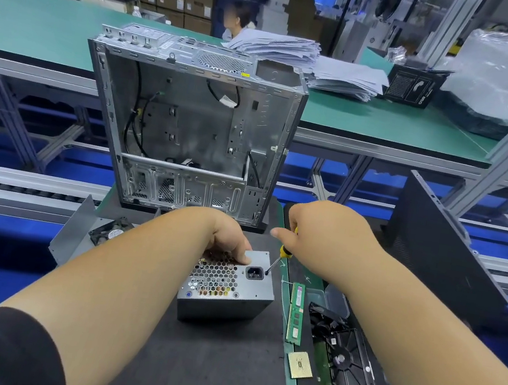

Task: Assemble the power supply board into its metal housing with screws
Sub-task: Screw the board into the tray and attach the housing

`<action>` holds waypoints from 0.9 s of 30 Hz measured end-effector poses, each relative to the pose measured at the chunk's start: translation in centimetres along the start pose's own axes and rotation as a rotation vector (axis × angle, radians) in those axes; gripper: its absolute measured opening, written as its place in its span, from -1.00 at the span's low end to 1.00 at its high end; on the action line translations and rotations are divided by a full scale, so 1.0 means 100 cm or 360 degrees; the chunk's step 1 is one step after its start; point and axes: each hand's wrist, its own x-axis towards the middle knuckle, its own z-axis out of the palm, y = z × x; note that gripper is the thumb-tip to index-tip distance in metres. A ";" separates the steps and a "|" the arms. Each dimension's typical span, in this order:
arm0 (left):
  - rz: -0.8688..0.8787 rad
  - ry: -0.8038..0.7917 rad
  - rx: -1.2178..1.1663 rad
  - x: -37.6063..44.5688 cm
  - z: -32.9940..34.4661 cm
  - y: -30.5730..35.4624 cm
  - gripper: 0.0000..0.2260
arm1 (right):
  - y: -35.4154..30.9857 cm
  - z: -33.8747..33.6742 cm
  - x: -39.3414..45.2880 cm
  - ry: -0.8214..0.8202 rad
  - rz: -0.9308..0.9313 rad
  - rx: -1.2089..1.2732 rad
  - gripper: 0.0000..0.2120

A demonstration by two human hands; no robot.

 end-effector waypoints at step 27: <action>-0.0034 0.0002 -0.0109 -0.005 0.004 0.002 -0.82 | 0.006 0.006 -0.006 0.0183 -0.0134 0.0307 -0.63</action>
